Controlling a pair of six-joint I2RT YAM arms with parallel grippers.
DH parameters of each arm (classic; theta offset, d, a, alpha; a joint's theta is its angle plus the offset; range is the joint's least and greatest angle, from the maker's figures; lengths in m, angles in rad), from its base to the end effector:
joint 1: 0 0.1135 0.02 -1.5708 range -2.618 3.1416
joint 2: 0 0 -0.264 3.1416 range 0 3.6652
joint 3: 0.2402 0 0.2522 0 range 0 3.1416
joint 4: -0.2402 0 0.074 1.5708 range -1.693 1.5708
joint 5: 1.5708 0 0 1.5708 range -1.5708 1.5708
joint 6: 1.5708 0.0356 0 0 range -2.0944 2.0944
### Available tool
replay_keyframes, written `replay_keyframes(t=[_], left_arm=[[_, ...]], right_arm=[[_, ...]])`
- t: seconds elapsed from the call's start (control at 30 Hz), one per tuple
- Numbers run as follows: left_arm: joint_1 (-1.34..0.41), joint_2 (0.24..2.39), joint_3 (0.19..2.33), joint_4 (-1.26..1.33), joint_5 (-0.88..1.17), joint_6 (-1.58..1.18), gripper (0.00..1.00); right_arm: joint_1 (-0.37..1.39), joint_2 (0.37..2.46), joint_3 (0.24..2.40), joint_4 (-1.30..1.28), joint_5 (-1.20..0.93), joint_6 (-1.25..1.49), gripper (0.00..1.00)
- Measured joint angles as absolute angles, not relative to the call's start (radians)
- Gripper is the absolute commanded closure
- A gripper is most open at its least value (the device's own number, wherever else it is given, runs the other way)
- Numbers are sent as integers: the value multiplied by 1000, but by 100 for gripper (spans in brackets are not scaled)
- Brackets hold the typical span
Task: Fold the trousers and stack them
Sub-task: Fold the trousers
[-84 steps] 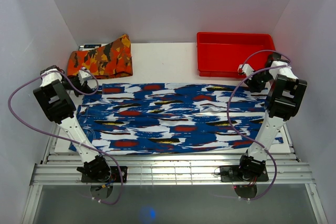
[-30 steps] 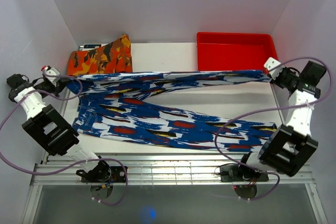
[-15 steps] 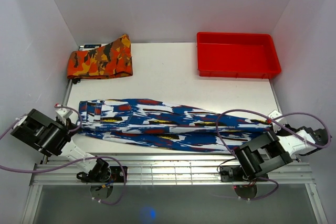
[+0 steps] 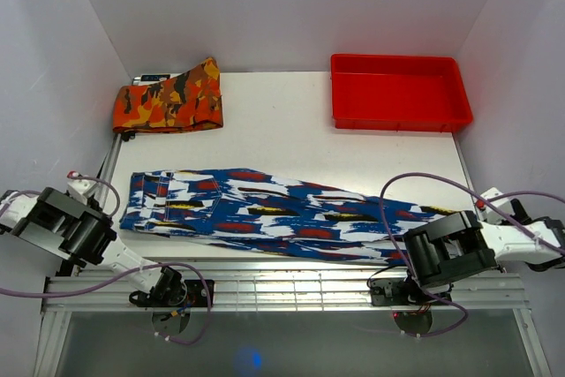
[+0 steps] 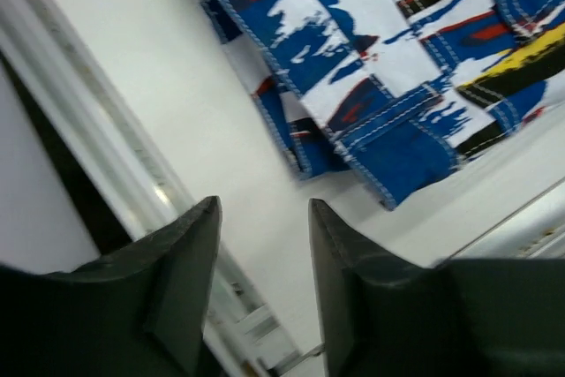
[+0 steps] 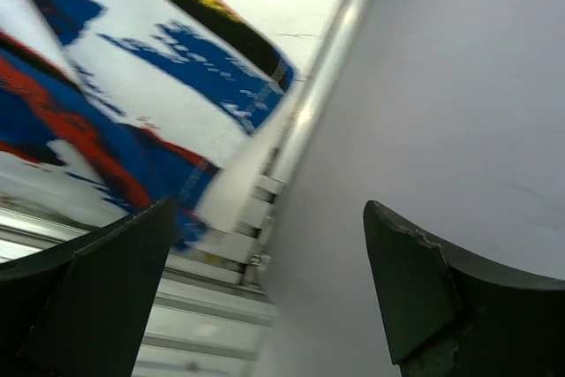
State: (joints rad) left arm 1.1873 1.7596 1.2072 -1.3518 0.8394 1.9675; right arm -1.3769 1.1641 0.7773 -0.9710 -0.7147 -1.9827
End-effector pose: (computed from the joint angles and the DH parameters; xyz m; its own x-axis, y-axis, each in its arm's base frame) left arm 0.1284 0.2475 0.2030 -0.5187 0.3608 -0.7751 0.6006 0.7989 -0.0301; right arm 0.0588 -0.1784 0.2205 -0.5793 -0.6419 -0.5024 -0.4586 0.7662 -0.4502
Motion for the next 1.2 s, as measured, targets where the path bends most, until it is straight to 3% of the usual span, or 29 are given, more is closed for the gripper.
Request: replay_keyframes(t=[0.03, 0.23, 0.4, 0.57, 0.6, 0.7, 0.87, 1.03, 1.2], left_arm=[[1192, 1756, 1232, -1352, 842, 1969, 31], [1159, 1735, 1361, -1378, 889, 1912, 14], [939, 1716, 1404, -1319, 881, 1673, 31], [630, 1636, 1159, -1179, 761, 1386, 40], [593, 1632, 1107, -1158, 733, 1335, 42], [573, 1652, 995, -1084, 622, 1196, 47], [591, 1720, 999, -1021, 577, 1002, 49], [603, 1816, 1085, -1062, 579, 822, 48], [614, 1860, 1134, -1075, 572, 690, 47]], right_arm=[[-1381, 1184, 831, -983, -725, -1984, 10], [-1386, 1217, 1017, -1103, -770, -1987, 10], [-1322, 1113, 863, -1155, -754, -1989, 7], [-1044, 1042, 725, -1065, -662, -1978, 0], [-999, 1066, 729, -1036, -647, -1955, 6], [-876, 1200, 812, -1021, -585, -1838, 18], [-700, 1390, 904, -971, -485, -1597, 28], [-497, 1382, 719, -833, -340, -1420, 31], [-381, 1440, 757, -744, -252, -1232, 34]])
